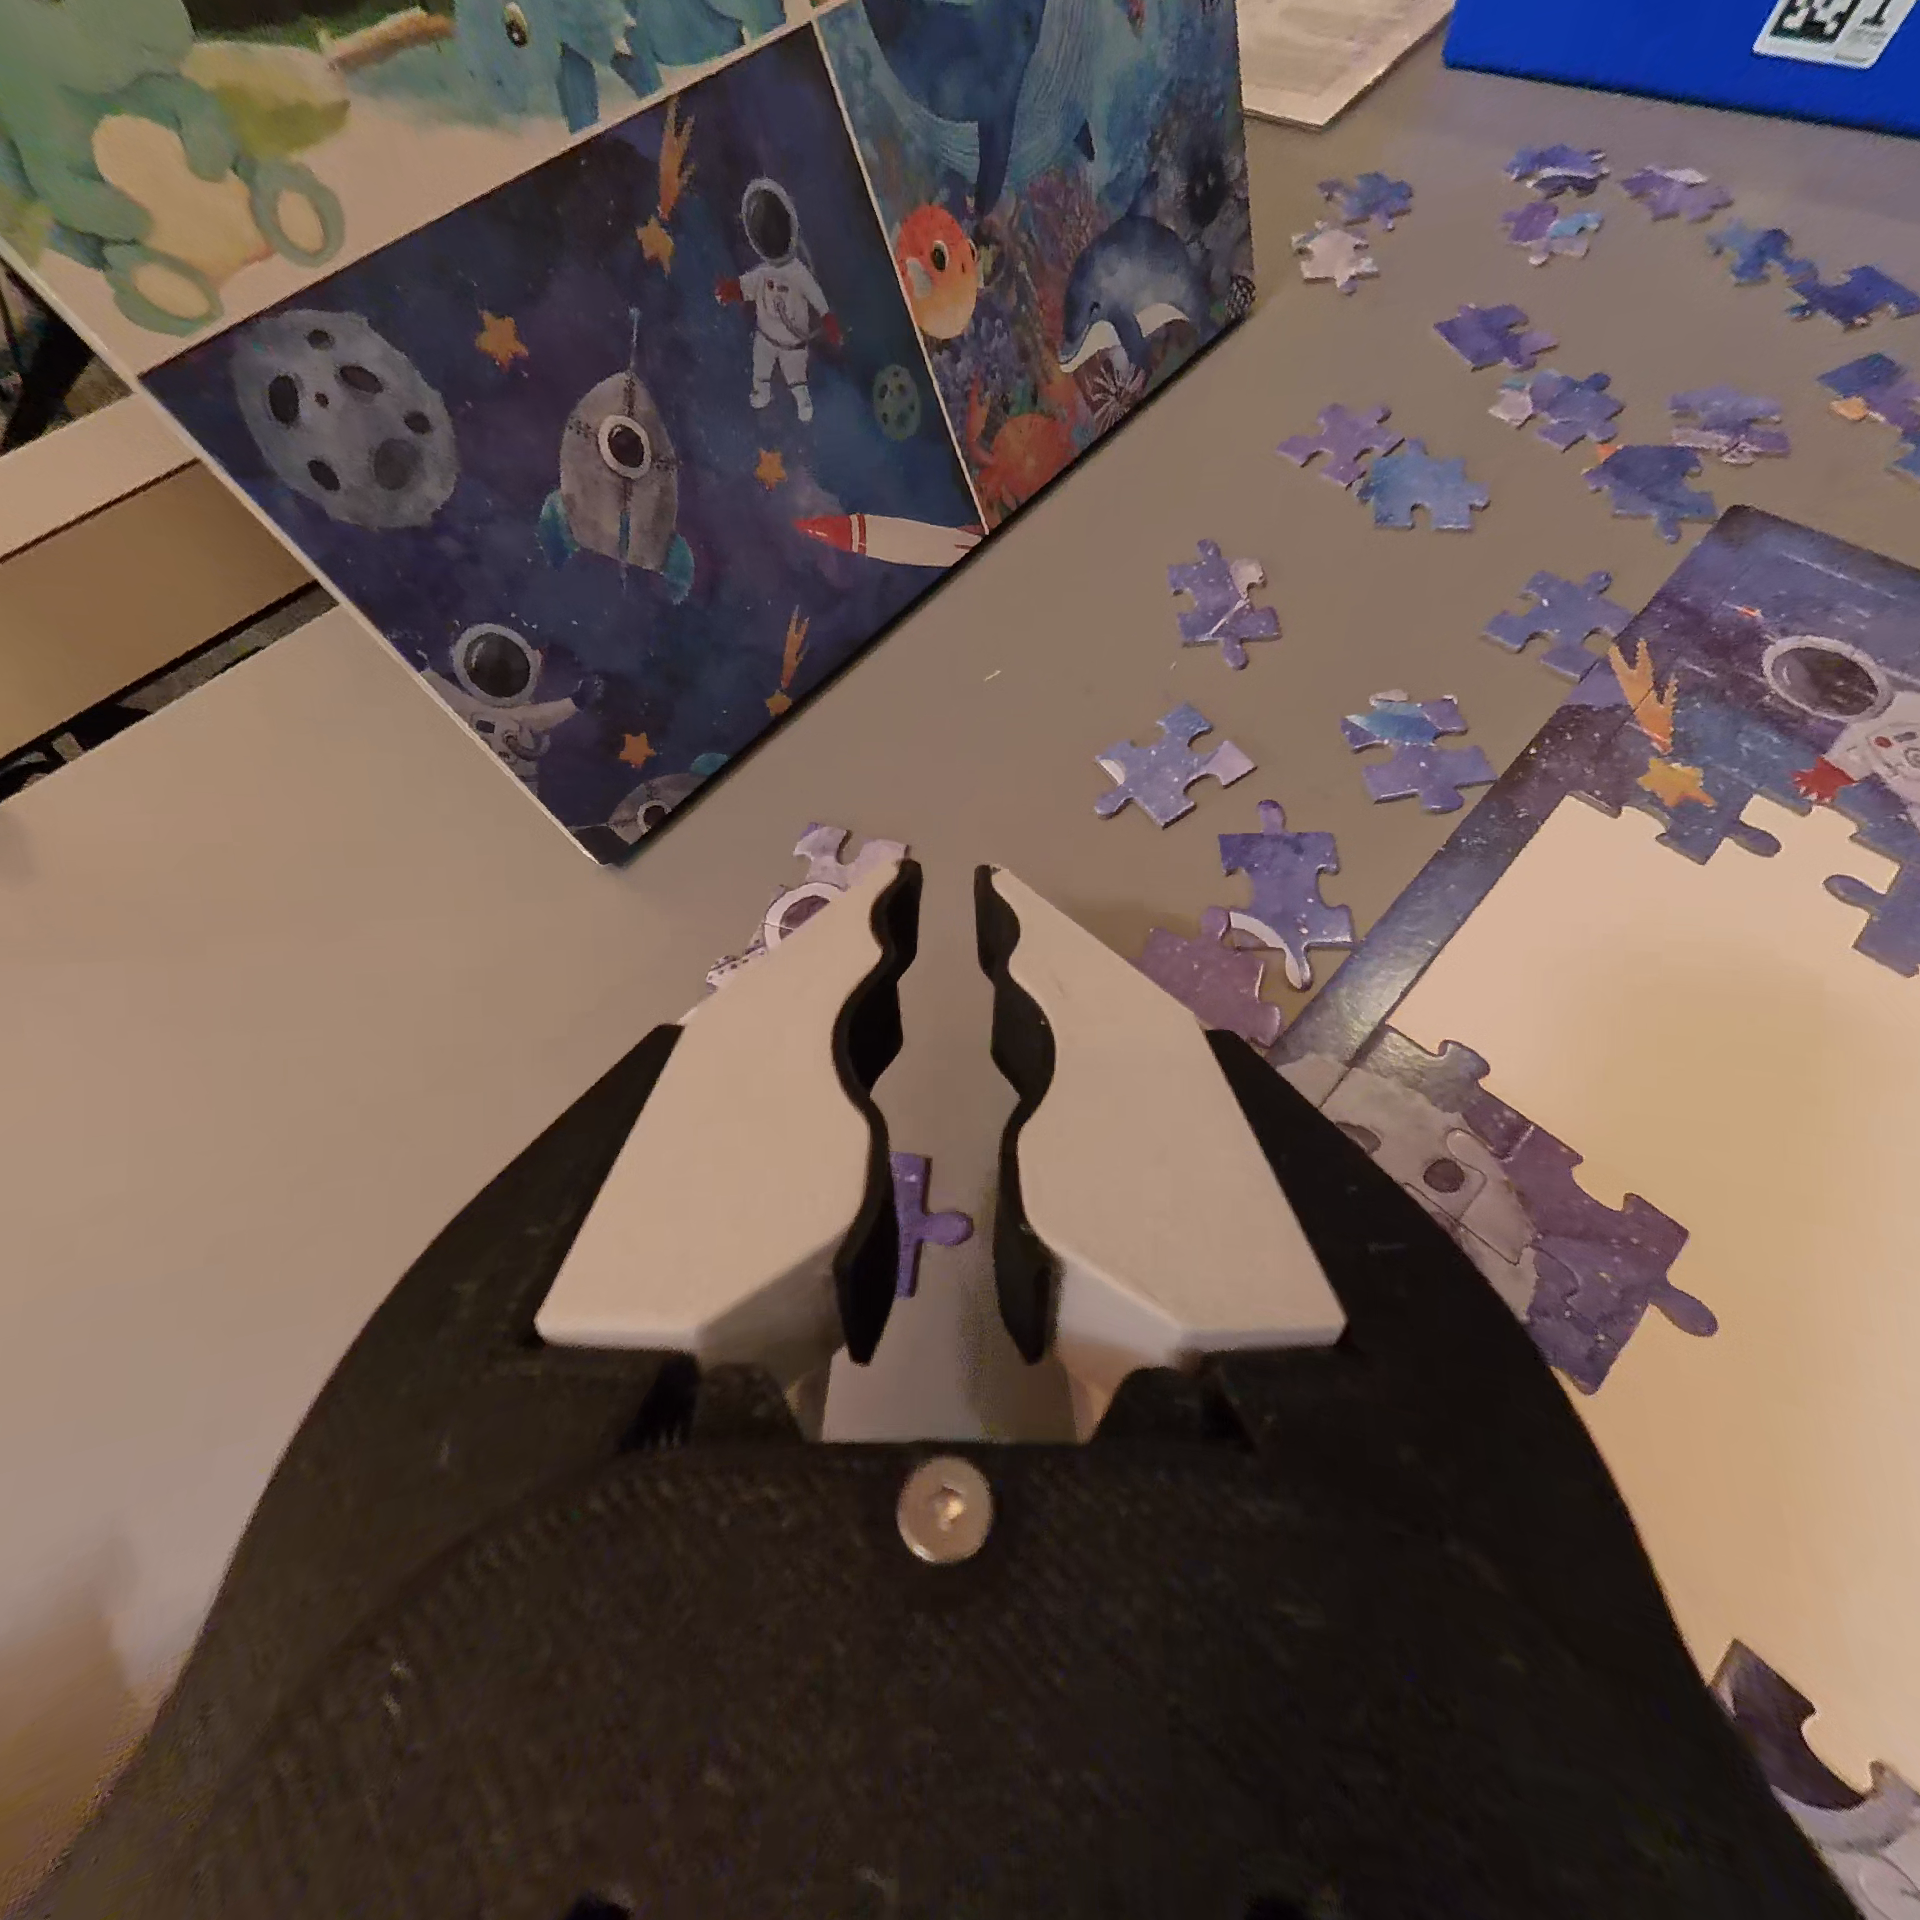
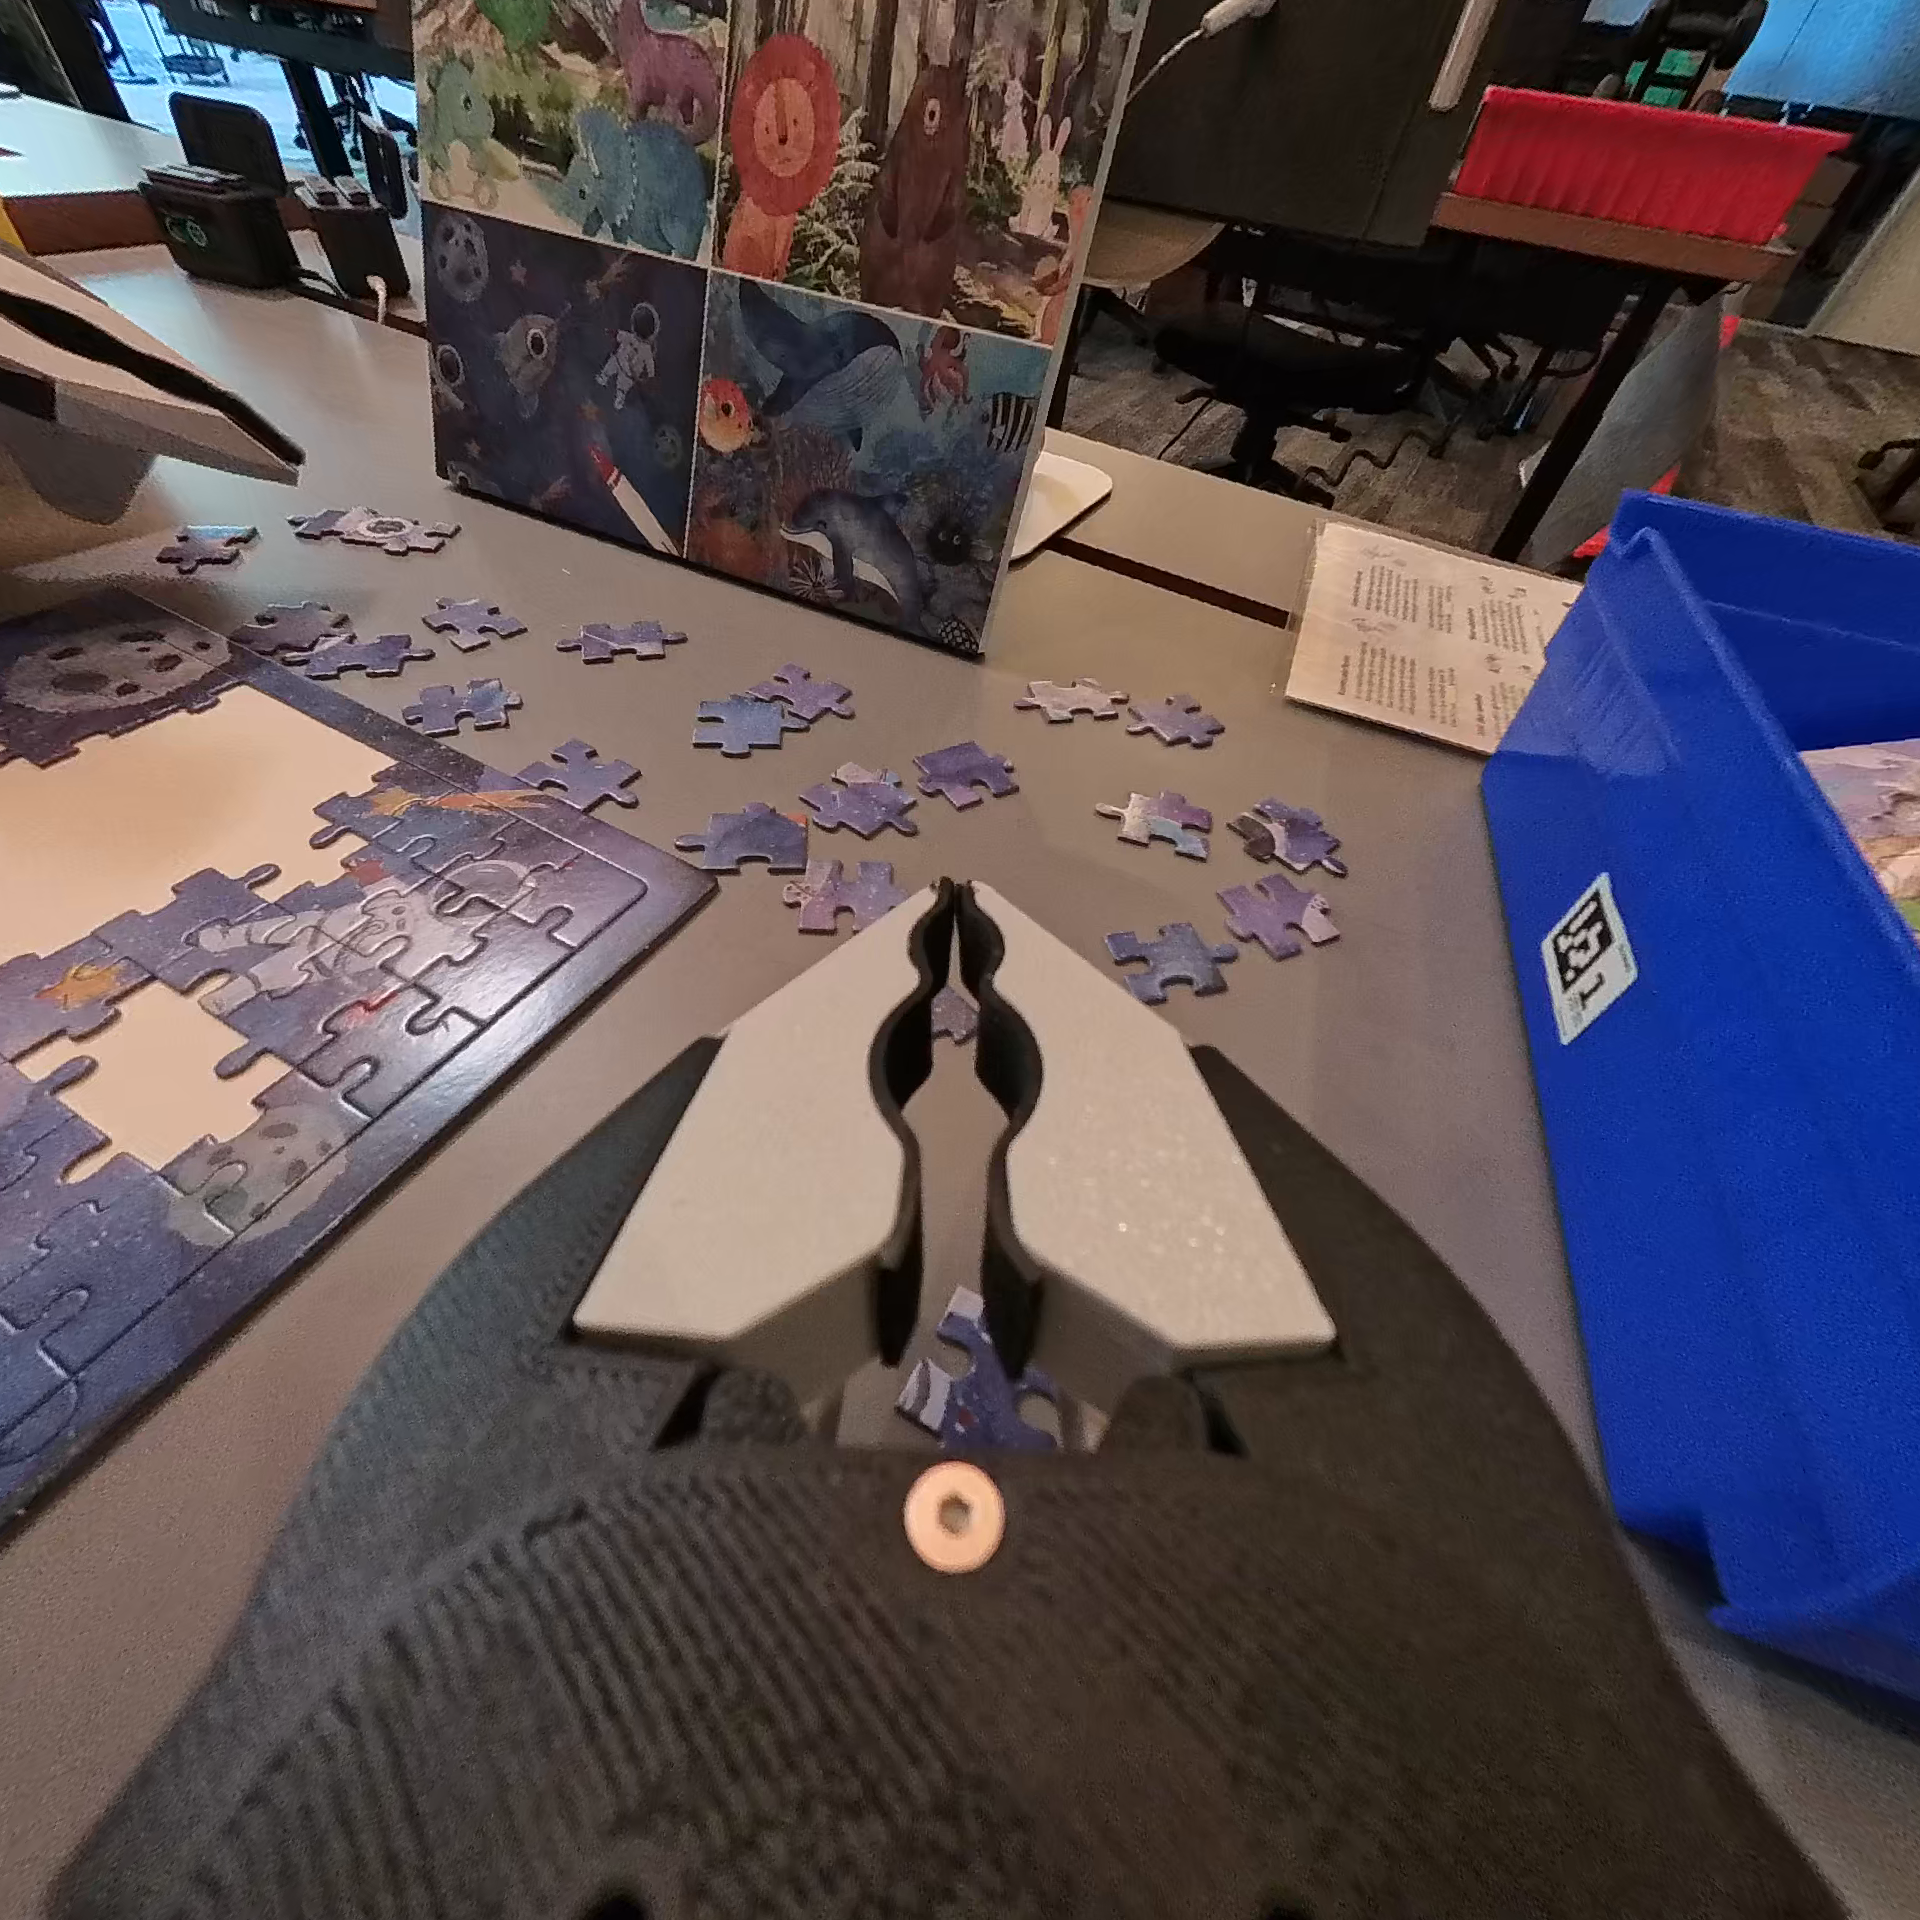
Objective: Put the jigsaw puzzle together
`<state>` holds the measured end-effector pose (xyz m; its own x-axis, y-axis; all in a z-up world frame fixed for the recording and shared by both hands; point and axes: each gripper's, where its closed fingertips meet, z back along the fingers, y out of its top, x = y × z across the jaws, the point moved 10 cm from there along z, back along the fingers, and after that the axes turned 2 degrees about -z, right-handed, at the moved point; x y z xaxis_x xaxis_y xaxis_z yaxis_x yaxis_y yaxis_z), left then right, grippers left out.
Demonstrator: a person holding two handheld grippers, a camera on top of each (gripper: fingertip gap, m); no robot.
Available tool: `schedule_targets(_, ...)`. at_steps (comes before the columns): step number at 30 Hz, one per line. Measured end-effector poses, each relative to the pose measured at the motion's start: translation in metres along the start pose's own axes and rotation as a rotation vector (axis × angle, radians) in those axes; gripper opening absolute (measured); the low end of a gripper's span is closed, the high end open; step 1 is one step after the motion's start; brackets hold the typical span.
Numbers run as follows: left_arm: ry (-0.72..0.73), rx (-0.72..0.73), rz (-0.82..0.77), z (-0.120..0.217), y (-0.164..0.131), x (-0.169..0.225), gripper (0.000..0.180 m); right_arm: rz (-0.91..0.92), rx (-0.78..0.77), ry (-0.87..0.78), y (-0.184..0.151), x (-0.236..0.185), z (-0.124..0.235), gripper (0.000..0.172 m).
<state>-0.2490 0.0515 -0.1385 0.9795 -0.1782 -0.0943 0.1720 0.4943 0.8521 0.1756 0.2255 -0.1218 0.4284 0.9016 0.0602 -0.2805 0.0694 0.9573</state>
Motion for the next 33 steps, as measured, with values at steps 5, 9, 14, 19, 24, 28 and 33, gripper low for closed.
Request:
schedule_targets(5, 0.007, 0.021, 0.036, 0.0005, -0.0008, -0.0041, 0.018, -0.012, -0.007, 0.017, -0.0007, -0.0004, -0.0007, 0.0)
schedule_targets(9, 0.009, 0.016, 0.034, -0.0001, -0.0008, -0.0042, 0.019, -0.013, -0.003, 0.016, -0.0005, -0.0002, -0.0006, 0.0)
schedule_targets(14, 0.011, 0.007, 0.027, -0.0012, -0.0009, -0.0036, 0.021, -0.008, -0.008, 0.016, -0.001, -0.0005, -0.0012, 0.0)
schedule_targets(19, 0.007, 0.005, 0.033, -0.0015, -0.001, -0.0041, 0.022, -0.003, -0.012, 0.016, -0.0012, -0.0012, -0.0019, 0.0)
schedule_targets(24, -0.005, 0.008, 0.054, -0.0013, -0.0012, -0.0062, 0.022, 0.001, -0.017, 0.019, -0.0015, -0.002, -0.0025, 0.0)
schedule_targets(28, -0.008, 0.007, 0.056, -0.0015, -0.0012, -0.0064, 0.023, 0.003, -0.019, 0.018, -0.0016, -0.002, -0.0028, 0.0)
schedule_targets(33, -0.006, -0.016, 0.046, -0.0038, -0.0015, -0.0054, 0.026, 0.004, -0.022, 0.018, -0.0019, -0.0022, -0.0032, 0.0)
